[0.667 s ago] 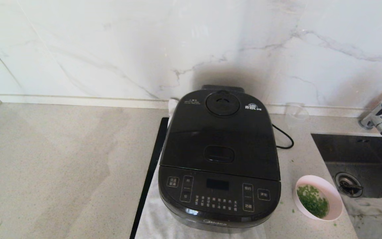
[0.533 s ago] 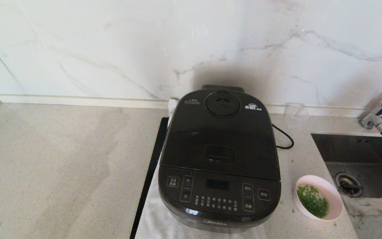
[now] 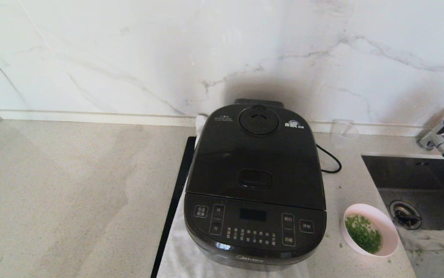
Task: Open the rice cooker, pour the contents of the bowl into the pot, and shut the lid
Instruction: Open the rice cooker
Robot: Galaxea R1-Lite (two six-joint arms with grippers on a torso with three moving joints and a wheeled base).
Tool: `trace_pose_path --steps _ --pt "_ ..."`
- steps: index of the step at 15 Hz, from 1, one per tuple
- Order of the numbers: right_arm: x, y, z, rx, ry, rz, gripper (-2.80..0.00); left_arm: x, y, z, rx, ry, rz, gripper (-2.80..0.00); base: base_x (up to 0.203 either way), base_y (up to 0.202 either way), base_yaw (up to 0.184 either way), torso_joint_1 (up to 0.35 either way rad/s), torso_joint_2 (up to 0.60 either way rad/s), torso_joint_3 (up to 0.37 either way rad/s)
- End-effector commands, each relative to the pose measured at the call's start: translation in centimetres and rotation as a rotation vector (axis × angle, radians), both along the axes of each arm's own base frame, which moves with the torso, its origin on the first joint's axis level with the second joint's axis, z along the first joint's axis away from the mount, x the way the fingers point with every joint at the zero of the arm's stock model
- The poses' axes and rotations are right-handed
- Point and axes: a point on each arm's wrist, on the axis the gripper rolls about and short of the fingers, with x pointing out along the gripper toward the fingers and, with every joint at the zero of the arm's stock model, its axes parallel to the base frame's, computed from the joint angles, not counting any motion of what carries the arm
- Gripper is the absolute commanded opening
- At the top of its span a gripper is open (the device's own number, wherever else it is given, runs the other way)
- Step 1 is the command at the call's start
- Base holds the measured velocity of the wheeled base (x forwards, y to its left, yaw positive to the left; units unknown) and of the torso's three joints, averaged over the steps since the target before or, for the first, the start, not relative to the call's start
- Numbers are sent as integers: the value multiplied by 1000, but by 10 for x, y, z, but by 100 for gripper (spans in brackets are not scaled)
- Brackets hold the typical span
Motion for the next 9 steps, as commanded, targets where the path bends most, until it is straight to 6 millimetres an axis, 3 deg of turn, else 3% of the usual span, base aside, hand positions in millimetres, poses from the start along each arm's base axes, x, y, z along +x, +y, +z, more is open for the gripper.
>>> trace_pose_path --steps 1,5,7,9 --pt "0 0 0 1 0 1 -280 -3 0 22 1 -44 -17 -280 0 0 0 0 0 0" --pt "0 0 0 0 0 2 -280 16 -2 110 -73 -34 -92 -280 0 0 0 0 0 0" --pt "0 0 0 1 0 2 -280 47 -4 153 -141 12 -146 -280 0 0 0 0 0 0" --pt "0 0 0 1 0 2 -280 91 -7 198 -226 58 -222 -280 0 0 0 0 0 0"
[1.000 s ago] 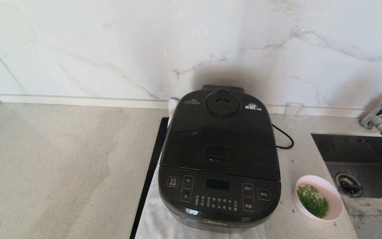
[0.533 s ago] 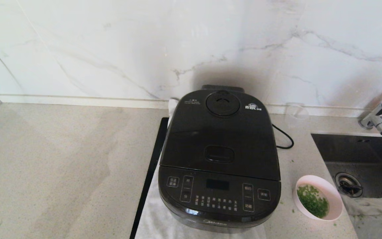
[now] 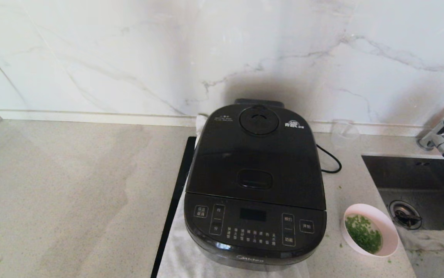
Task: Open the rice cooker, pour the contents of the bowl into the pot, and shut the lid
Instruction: Open the rice cooker
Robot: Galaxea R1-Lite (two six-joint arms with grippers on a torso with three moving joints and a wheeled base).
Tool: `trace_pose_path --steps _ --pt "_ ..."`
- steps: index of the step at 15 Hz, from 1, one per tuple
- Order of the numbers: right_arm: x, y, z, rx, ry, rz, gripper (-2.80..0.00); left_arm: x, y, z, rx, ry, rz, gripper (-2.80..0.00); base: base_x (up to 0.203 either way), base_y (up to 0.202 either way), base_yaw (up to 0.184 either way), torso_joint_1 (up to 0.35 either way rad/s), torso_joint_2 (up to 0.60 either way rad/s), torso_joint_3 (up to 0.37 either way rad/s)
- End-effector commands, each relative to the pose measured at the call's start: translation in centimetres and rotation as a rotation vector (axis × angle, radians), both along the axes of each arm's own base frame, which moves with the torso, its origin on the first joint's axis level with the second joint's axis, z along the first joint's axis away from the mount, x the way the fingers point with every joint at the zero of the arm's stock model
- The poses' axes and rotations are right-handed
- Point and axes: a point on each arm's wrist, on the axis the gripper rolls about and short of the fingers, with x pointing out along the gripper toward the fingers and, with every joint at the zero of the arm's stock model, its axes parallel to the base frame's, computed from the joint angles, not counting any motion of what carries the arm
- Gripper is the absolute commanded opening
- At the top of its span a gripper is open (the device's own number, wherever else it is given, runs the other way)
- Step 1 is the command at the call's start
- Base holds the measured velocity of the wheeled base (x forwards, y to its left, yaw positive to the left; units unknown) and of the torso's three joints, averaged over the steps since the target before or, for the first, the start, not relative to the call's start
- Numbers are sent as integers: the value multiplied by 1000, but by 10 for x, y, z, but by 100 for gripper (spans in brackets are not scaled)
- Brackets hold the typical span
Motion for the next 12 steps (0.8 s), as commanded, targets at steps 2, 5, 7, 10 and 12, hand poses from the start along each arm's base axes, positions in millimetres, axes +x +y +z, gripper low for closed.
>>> trace_pose_path --steps 2,5,7,10,12 --pt "0 0 0 1 0 0 -280 104 -8 69 -125 165 -167 -280 0 0 0 0 0 0" --pt "0 0 0 1 0 0 -280 167 -36 98 -199 273 -404 -280 0 0 0 0 0 0" --pt "0 0 0 1 0 -1 -280 196 -75 102 -205 360 -568 -280 0 0 0 0 0 0" --pt "0 0 0 0 0 0 -280 222 -133 87 -168 490 -670 -280 0 0 0 0 0 0" --pt "0 0 0 0 0 0 -280 221 -165 76 -125 526 -675 -280 0 0 0 0 0 0"
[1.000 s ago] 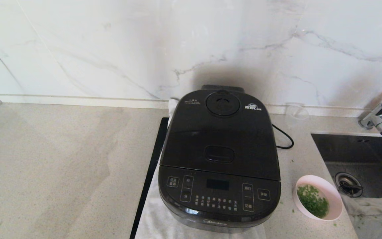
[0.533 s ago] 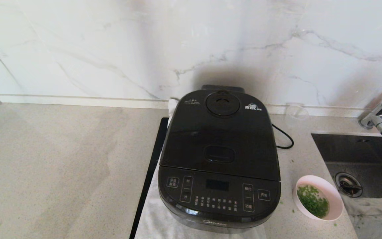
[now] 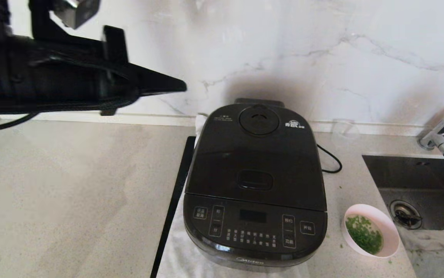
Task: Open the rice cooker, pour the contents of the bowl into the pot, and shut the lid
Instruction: Open the rice cooker
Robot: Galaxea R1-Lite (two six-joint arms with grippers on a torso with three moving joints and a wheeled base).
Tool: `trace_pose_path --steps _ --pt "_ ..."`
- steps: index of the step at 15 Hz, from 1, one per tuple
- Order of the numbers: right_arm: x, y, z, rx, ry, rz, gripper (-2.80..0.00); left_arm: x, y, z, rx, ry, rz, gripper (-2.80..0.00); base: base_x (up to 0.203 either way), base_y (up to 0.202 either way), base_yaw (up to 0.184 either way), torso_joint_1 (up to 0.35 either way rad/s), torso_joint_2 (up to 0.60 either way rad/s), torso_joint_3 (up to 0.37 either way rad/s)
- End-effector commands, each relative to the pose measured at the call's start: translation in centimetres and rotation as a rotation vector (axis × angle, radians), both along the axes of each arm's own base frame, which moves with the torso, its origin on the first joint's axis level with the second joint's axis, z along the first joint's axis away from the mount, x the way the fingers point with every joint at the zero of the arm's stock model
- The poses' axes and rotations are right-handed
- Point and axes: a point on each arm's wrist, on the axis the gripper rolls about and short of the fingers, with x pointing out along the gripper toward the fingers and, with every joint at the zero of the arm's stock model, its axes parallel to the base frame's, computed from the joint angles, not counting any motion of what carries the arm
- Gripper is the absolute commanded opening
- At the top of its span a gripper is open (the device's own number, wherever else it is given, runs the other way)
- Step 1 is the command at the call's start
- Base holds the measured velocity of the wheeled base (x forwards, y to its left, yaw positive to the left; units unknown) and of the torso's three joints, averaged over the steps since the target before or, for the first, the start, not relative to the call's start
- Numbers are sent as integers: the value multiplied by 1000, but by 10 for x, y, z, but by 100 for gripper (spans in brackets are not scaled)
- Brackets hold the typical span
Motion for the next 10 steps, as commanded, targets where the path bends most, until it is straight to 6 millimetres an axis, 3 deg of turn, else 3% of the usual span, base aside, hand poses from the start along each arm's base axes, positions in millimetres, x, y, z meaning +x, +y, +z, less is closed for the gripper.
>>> trace_pose_path --steps 1,4,10 --pt "0 0 0 0 1 1 -280 15 -48 -29 86 75 -41 -280 0 0 0 0 0 0" --pt "0 0 0 0 0 1 -280 12 -78 -51 194 73 10 -280 0 0 0 0 0 0" --pt "0 0 0 0 1 2 -280 3 -106 -68 272 70 38 -280 0 0 0 0 0 0"
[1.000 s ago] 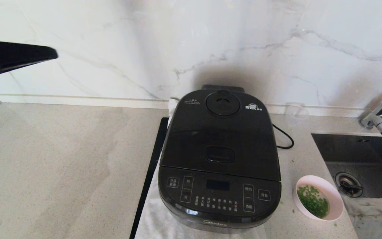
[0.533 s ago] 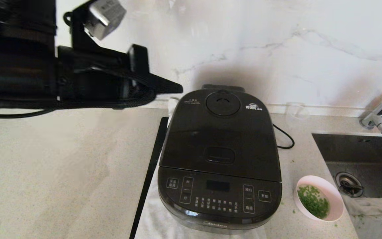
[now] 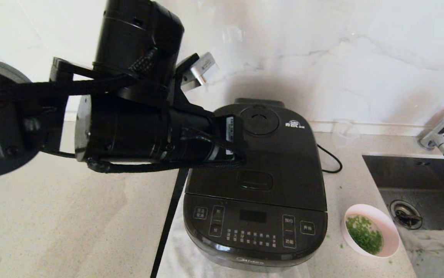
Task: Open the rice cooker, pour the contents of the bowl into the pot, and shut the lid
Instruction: Open the rice cooker
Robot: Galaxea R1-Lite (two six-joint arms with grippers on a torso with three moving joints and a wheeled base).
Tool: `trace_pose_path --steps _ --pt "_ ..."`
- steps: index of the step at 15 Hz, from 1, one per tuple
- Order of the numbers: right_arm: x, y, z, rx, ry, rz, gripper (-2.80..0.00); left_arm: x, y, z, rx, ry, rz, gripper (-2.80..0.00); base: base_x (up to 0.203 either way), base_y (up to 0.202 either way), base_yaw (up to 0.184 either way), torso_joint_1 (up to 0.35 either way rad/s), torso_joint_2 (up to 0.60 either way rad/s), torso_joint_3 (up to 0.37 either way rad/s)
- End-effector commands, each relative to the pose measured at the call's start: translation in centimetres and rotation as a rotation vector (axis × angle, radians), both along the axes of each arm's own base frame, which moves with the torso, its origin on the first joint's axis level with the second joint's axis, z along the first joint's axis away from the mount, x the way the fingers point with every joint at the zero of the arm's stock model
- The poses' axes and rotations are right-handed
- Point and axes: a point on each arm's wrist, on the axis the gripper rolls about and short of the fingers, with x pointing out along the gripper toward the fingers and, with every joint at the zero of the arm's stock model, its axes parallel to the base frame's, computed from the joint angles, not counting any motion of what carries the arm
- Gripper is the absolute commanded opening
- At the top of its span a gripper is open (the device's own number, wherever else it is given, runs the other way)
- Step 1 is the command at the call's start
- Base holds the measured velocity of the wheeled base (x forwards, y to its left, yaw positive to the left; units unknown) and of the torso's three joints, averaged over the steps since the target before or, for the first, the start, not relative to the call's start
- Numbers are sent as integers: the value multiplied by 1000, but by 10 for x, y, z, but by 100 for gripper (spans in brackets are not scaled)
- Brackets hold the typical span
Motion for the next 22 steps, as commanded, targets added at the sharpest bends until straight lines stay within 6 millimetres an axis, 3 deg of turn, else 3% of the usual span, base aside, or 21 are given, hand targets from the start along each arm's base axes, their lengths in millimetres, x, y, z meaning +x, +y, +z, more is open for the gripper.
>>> trace_pose_path --steps 1,12,22 --pt "0 0 0 -1 0 1 -280 -1 -11 -11 35 14 3 -280 0 0 0 0 0 0" --pt "0 0 0 -1 0 0 -280 7 -32 -44 92 3 60 -280 0 0 0 0 0 0" --pt "0 0 0 0 0 0 -280 -5 -18 -43 99 19 66 -280 0 0 0 0 0 0"
